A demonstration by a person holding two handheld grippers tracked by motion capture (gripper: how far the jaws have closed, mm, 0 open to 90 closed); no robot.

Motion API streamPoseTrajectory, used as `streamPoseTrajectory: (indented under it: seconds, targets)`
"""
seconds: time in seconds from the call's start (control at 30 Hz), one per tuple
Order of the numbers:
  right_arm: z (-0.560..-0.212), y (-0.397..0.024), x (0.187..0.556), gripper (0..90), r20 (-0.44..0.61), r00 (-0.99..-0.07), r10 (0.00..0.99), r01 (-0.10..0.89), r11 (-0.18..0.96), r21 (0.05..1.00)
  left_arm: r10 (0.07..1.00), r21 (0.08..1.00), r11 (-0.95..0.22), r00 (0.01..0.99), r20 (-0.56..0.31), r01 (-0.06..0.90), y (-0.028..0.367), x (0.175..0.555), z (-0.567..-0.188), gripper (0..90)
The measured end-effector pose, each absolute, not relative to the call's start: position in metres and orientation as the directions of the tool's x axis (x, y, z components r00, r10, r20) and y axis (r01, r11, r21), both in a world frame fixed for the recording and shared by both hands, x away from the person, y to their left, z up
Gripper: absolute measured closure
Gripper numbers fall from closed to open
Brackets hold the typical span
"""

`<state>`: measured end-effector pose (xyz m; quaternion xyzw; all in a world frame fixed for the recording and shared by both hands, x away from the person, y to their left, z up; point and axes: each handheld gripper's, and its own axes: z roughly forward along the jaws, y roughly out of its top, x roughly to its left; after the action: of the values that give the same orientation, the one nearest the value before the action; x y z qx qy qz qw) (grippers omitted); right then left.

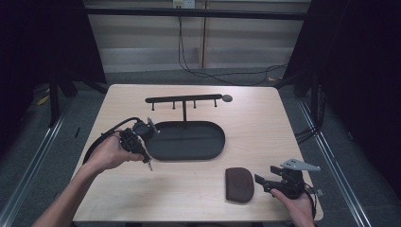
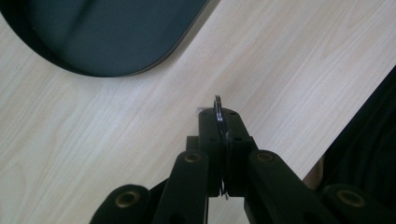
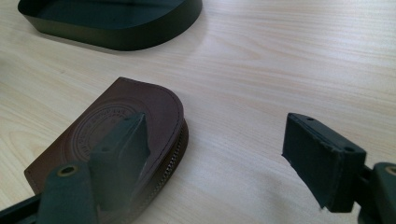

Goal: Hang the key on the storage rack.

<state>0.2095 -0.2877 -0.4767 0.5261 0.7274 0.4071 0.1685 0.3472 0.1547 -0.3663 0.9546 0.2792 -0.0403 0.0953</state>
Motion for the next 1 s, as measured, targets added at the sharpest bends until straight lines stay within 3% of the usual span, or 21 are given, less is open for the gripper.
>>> streamPoseTrajectory:
  seconds: [1.0]
  targets:
    - [-0.478, -0.288, 0.21, 22.4, 0.183, -0.387, 0.904, 0.636, 0.119, 0.762, 0.524, 0.192, -0.831, 0.851, -0.044, 0.522, 0.16, 0.365, -0.314, 89.1]
